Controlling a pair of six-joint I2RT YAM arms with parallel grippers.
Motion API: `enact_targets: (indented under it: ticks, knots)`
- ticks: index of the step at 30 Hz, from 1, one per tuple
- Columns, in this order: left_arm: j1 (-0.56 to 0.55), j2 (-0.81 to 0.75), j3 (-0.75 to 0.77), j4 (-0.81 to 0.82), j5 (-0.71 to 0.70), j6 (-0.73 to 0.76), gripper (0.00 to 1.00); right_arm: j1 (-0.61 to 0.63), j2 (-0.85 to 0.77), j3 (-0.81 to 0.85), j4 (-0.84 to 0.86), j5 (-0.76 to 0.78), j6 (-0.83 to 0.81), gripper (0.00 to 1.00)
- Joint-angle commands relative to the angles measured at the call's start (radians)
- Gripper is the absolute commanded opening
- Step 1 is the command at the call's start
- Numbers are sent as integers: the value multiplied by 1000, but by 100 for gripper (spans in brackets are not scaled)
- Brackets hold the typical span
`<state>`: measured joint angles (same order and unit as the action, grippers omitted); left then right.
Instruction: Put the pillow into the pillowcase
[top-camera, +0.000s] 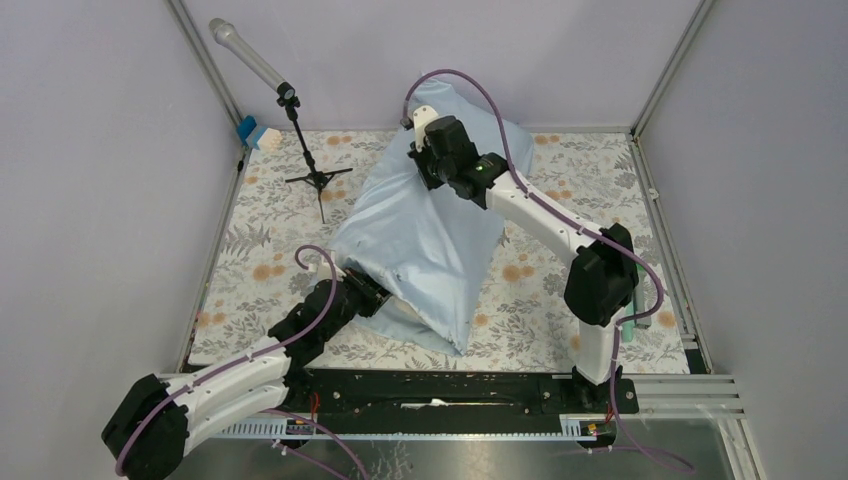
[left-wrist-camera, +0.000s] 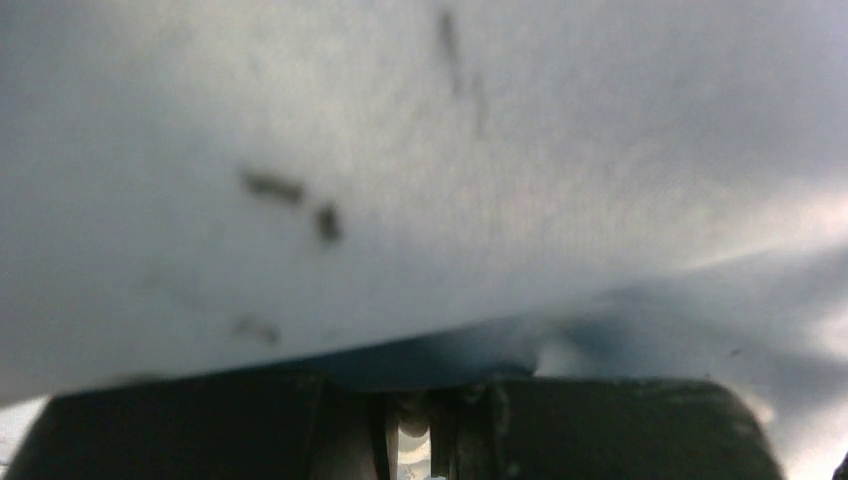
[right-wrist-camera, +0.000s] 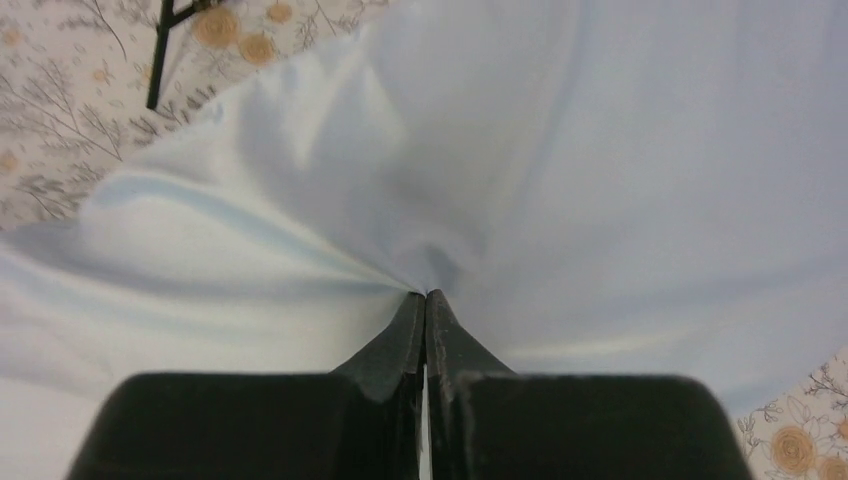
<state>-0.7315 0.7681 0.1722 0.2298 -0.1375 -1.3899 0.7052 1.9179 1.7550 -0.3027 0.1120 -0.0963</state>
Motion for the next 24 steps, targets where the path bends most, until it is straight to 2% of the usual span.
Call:
enact_targets:
  ticks: [1,4,7,12,15,17,20,24]
  knots:
    - [1,27,-6,-14,-22,18,0,48,-37,123,-22,6,104,0]
    - [0,59,7,11,-22,26,0,150,-77,144,-42,18,160,0]
    - [0,95,66,18,-29,58,0,259,-119,77,-5,13,217,0]
    - [5,133,242,-47,-69,169,0,293,-192,-161,109,-57,341,0]
    - [46,131,305,-58,-65,191,0,300,-215,-214,89,15,339,0]
    - [56,144,317,-51,-55,200,0,293,-213,-179,45,73,311,0]
    - [57,212,301,-33,-11,178,0,292,-207,-59,4,64,287,0]
    - [51,231,186,77,20,101,0,291,-160,108,-115,121,284,0]
